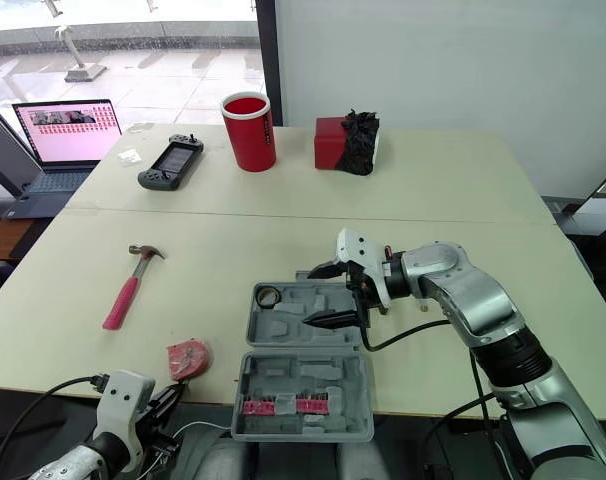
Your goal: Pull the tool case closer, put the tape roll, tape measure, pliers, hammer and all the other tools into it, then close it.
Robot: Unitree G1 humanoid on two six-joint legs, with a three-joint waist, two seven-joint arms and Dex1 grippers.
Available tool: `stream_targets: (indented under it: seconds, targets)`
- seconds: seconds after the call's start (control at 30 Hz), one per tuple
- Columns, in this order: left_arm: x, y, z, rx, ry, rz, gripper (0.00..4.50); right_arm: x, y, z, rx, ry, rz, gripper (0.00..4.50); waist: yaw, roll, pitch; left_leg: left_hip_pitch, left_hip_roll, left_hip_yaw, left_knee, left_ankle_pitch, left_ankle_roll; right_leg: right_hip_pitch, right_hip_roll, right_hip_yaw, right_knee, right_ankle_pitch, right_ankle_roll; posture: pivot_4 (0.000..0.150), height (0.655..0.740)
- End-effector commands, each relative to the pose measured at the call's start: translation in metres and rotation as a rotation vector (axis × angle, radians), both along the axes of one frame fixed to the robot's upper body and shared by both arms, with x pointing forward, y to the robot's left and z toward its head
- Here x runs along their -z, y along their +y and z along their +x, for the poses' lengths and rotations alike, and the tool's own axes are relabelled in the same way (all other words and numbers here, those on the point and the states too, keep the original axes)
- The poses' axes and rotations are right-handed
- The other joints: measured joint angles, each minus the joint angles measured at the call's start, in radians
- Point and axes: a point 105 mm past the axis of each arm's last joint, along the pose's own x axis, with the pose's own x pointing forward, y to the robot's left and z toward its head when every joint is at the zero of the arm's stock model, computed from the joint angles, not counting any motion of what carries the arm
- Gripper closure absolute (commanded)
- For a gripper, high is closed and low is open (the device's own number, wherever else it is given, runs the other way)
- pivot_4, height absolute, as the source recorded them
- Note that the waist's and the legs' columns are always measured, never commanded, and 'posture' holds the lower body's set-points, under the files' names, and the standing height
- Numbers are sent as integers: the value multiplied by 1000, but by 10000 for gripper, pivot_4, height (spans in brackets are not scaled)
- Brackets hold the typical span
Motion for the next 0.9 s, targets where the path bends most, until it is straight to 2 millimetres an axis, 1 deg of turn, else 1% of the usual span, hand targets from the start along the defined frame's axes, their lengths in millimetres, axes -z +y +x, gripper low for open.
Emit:
stream_targets:
  seconds: [0.03, 0.07, 0.13, 0.2, 0.23, 0.27, 0.3, 0.4, 0.47, 0.53, 0.6, 0.63, 0.7, 0.73, 0.8, 0.9]
  targets:
    - [-6, 8, -1, -22, -20, 0, 38833, -12, 4, 0, -29, -49, 17, 0, 0, 0, 0, 0, 0, 0, 0, 0, 0, 0, 0, 0, 0, 0, 0, 1500, 7400]
    - [-8, 7, -2, -15, -30, -17, 35545, -12, 5, 0, -29, -50, 17, 0, -1, 0, 0, 0, 0, 0, 0, 0, 0, 0, 0, 0, 0, 0, 0, 1500, 7400]
    - [-10, 5, -14, 93, -31, 57, 25471, -11, 4, 0, -29, -42, 15, 0, -1, -1, 0, 0, 0, 0, 0, 0, 0, 0, 0, 0, 0, 0, 0, 1500, 7400]
    - [-13, 5, -24, 116, -37, 46, 15100, -9, 4, 0, -30, -40, 12, 0, -4, -1, 0, 0, 0, 0, -1, 0, 0, -1, 0, 0, 0, 0, 0, 1500, 7400]
    - [-17, 10, -25, 81, -60, 24, 9930, -9, 3, -1, -31, -38, 13, 0, -5, -1, 0, -1, 0, 1, -1, 0, 0, -1, 0, 1, 0, 0, 0, 1500, 7400]
    - [-21, 16, -28, 85, -78, 33, 4444, -9, 3, -1, -34, -36, 14, 0, -4, -1, 0, -1, 0, 2, 0, 0, 0, -2, -1, 1, 0, 0, 0, 1500, 7400]
    - [-26, 18, -30, 101, -100, 35, 430, -9, 3, -1, -35, -35, 16, 0, -2, -2, 0, -2, 0, 2, 0, 0, 0, -3, -1, 1, 0, 0, 0, 1500, 7400]
    - [-42, 23, -29, 165, -162, 21, 430, -10, 6, -4, -57, -29, 25, 0, 1, -2, 0, -2, 0, 2, 0, 0, 0, -8, -1, 1, 0, 0, -1, 1500, 7400]
    - [-50, 31, -23, 240, -180, 44, 430, -14, 8, -9, -84, -20, 43, 0, 2, -2, 0, -2, 0, 3, 0, 0, 0, -8, -1, 1, -1, 0, -1, 1500, 7400]
    - [-54, 36, -19, 278, -184, 58, 430, -17, 9, -11, -97, -12, 53, 0, 2, -2, 0, -2, 0, 3, 0, 0, 0, -8, -1, 1, -1, 0, -1, 1500, 7400]
    - [-50, 38, -17, 407, -141, 120, 430, -20, 9, -14, -104, -10, 55, 0, 1, -2, 0, -2, 0, 3, -1, 0, 0, -6, -1, 1, -1, 0, -1, 1500, 7400]
    - [-50, 41, -11, 473, -130, 151, 430, -22, 9, -14, -97, -16, 57, 0, 1, -2, 0, -3, 0, 3, -1, 0, 0, -5, -1, 2, -1, 0, -1, 1500, 7400]
    - [-51, 46, -3, 532, -124, 179, 430, -23, 8, -13, -87, -22, 58, 0, 3, -1, 0, -3, 0, 3, -2, 0, 0, -6, 0, 2, 0, 1, -1, 1500, 7400]
    - [-54, 47, 7, 572, -133, 188, 430, -24, 7, -14, -73, -25, 60, 0, 2, -2, 0, -3, 1, 3, -2, 0, 0, -7, 0, 2, 2, 1, -1, 1500, 7400]
    - [-56, 48, 21, 647, -134, 200, 430, -25, 6, -14, -53, -28, 62, 0, 4, -2, 0, -3, 1, 3, -1, 0, 0, -6, 0, 2, 2, 1, -1, 1500, 7400]
    - [-53, 46, 32, 756, -103, 217, 430, -25, 5, -15, -24, -38, 67, 0, 2, -2, 0, -3, 1, 3, -1, 0, 0, -5, 0, 2, 1, 1, -1, 1500, 7400]
